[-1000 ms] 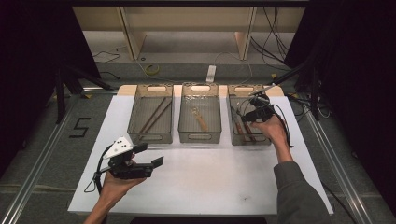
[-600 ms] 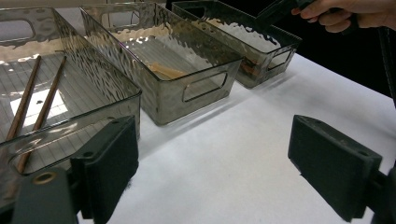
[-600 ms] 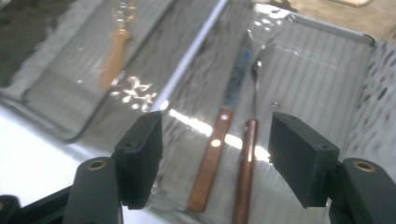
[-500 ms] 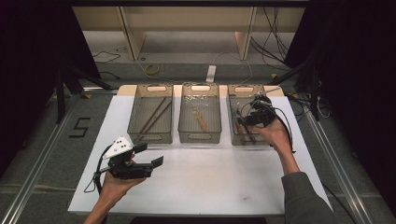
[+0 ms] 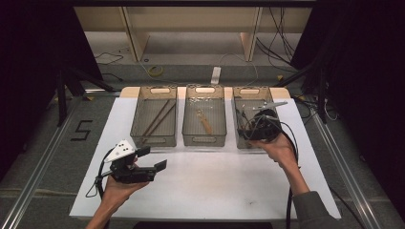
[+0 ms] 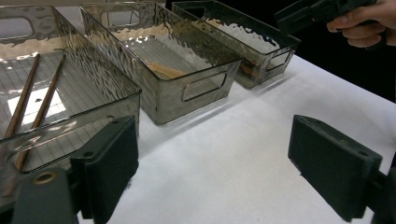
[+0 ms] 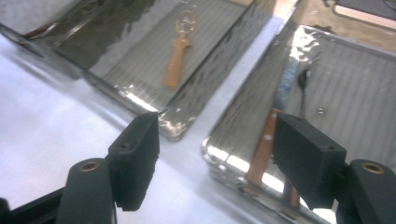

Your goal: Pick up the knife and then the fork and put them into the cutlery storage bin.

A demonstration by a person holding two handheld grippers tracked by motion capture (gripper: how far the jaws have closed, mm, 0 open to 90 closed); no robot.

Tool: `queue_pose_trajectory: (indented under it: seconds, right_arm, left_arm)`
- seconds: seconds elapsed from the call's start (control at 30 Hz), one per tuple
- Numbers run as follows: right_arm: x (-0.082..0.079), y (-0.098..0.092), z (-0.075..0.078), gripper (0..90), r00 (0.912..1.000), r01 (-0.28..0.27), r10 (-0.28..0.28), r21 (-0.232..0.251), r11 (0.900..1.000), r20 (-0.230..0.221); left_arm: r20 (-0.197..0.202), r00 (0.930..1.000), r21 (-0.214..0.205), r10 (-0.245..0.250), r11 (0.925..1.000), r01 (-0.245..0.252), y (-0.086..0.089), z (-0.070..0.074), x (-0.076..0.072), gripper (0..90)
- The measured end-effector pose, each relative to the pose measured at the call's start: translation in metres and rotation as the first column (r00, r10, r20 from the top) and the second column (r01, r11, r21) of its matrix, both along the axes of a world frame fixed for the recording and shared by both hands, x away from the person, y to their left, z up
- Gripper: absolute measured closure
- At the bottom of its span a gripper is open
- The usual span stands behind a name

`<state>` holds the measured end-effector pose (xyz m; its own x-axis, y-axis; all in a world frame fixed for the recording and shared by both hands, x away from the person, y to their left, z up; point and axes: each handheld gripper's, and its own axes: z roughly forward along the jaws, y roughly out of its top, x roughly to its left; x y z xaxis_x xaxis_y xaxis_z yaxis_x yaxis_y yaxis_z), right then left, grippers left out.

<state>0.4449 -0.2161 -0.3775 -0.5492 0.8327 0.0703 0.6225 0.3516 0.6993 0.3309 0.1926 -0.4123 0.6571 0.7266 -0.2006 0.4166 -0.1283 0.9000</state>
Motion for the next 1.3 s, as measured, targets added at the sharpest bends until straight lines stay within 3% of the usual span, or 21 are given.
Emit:
queue_pose_trajectory:
  seconds: [0.47,1.3]
  right_arm:
    - [-0.038,0.007,-0.007,30.7,0.9955,-0.08,0.073,0.128,0.9885,0.06]
    - [-0.074,0.008,-0.027,26.1,0.9815,-0.168,0.145,0.199,0.9656,0.125]
  left_arm:
    - [-0.003,1.0,0.0,0.005,1.0,-0.005,0.002,0.0,-0.002,15.4]
    - [-0.024,0.9996,0.008,-0.018,0.9998,0.018,-0.001,-0.002,-0.001,15.4]
